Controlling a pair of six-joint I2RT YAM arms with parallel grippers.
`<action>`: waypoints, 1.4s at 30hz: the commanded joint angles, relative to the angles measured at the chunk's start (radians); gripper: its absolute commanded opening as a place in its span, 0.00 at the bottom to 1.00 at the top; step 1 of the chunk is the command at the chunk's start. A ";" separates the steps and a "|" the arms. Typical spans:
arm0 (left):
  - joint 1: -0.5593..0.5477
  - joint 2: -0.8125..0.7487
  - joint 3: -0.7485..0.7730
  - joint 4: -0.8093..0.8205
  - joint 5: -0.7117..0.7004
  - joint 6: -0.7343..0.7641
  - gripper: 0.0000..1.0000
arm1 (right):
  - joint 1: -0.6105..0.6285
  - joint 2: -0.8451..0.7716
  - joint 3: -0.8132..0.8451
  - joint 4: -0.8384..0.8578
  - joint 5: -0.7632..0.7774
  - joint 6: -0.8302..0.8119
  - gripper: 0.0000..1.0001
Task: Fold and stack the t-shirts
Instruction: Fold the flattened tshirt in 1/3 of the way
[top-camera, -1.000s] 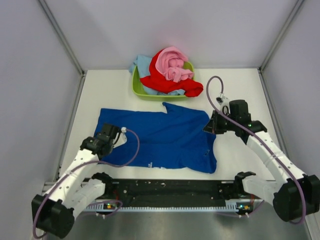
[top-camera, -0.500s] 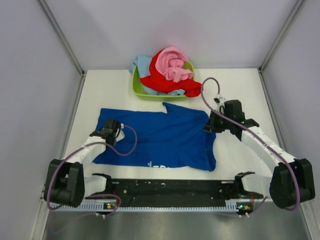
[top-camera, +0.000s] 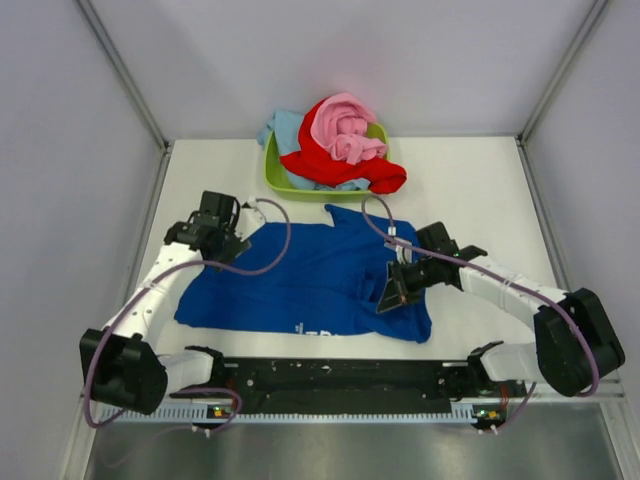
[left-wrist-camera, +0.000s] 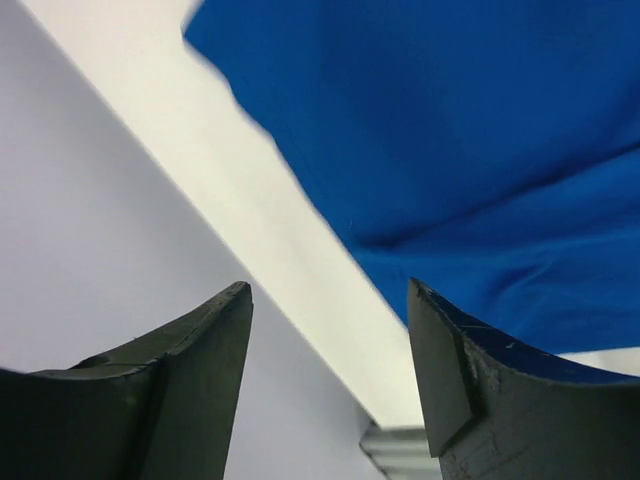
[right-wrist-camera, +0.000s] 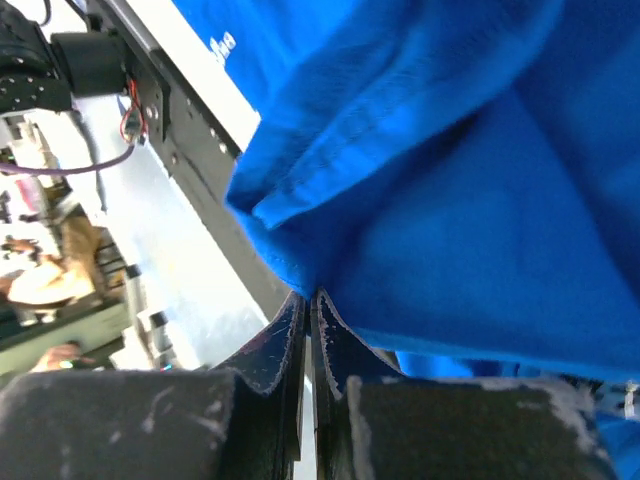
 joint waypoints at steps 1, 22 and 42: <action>-0.162 0.014 0.101 -0.087 0.239 -0.074 0.65 | -0.002 -0.007 -0.069 -0.063 -0.082 0.112 0.00; -0.601 0.572 0.370 0.360 1.028 -0.249 0.66 | -0.064 -0.025 -0.184 0.046 0.115 0.196 0.00; -0.646 0.707 0.409 0.233 1.005 -0.122 0.20 | -0.107 -0.060 -0.199 0.080 0.101 0.198 0.00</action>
